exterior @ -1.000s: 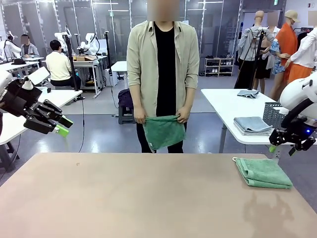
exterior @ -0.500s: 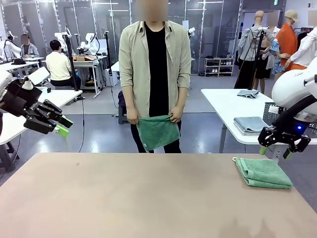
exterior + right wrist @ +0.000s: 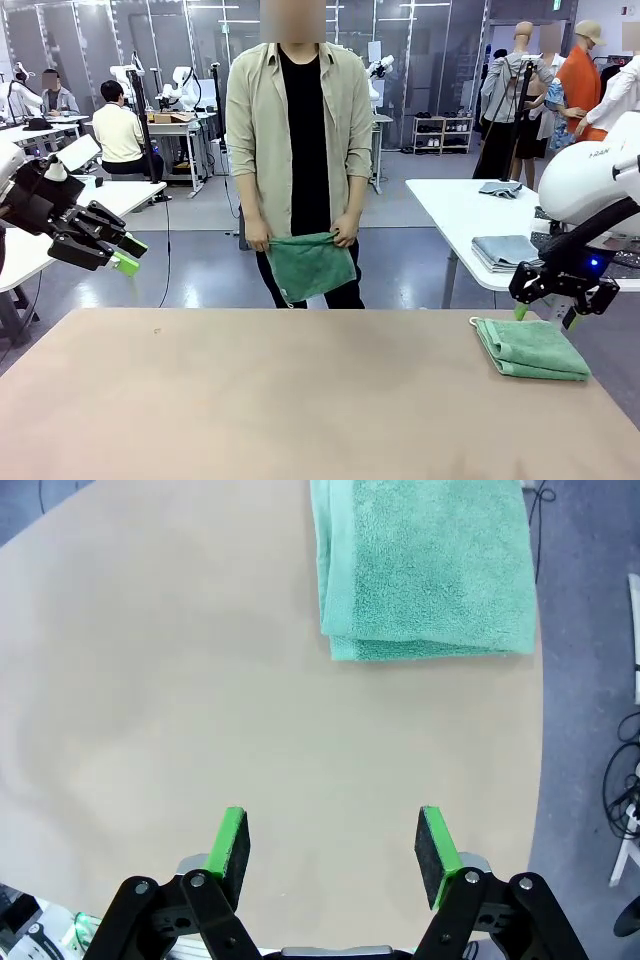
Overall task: Fold the towels and place them in the basket.
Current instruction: When a person lays out a Towel with hook on the table, fold it in half twice.
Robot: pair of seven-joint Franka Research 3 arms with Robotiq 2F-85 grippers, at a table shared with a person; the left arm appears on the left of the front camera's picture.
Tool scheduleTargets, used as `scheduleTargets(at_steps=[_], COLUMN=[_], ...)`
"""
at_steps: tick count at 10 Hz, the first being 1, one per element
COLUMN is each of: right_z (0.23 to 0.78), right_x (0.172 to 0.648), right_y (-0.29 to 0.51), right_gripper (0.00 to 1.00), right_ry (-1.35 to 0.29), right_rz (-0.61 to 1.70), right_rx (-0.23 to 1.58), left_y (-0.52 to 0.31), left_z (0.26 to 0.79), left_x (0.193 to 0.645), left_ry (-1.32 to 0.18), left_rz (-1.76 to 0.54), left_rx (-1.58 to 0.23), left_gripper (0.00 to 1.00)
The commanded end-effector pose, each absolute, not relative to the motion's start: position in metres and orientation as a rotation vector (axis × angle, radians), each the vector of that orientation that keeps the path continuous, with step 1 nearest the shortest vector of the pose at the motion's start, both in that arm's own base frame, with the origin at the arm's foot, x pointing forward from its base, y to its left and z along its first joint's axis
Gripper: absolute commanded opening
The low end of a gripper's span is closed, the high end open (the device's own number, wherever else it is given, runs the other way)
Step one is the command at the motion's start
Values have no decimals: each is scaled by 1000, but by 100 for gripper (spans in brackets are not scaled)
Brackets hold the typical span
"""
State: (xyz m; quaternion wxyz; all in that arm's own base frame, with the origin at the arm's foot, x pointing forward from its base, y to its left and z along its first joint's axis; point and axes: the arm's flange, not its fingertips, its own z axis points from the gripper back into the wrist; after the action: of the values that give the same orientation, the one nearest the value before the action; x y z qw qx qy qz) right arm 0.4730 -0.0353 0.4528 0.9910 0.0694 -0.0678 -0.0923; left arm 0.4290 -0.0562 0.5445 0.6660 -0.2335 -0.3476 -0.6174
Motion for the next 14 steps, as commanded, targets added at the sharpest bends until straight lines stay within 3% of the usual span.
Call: scheduleTargets(at_steps=[1,5,8,12,14], right_z=[449,451,487,527,560], right_x=[465,429,368,310,287], right_y=[-40,-8,17,58,65], right_gripper=[83,83,83,83,83], right_ry=[-133,-157,-142,-333,-492], right_rz=[-183,-73,282,346,374], right_rx=[152,154,205,178,306], left_y=[-57,-57,-57,-57,-57], left_z=[545,545,545,545,545], left_x=[428,428,428,428,428], left_ry=[-801,-801,-801,-801,-801], left_rz=[-1393,-1393,-1393,-1393,-1393], left_rx=[-532,-532,-532,-532,-532], left_gripper=[56,56,56,56,56])
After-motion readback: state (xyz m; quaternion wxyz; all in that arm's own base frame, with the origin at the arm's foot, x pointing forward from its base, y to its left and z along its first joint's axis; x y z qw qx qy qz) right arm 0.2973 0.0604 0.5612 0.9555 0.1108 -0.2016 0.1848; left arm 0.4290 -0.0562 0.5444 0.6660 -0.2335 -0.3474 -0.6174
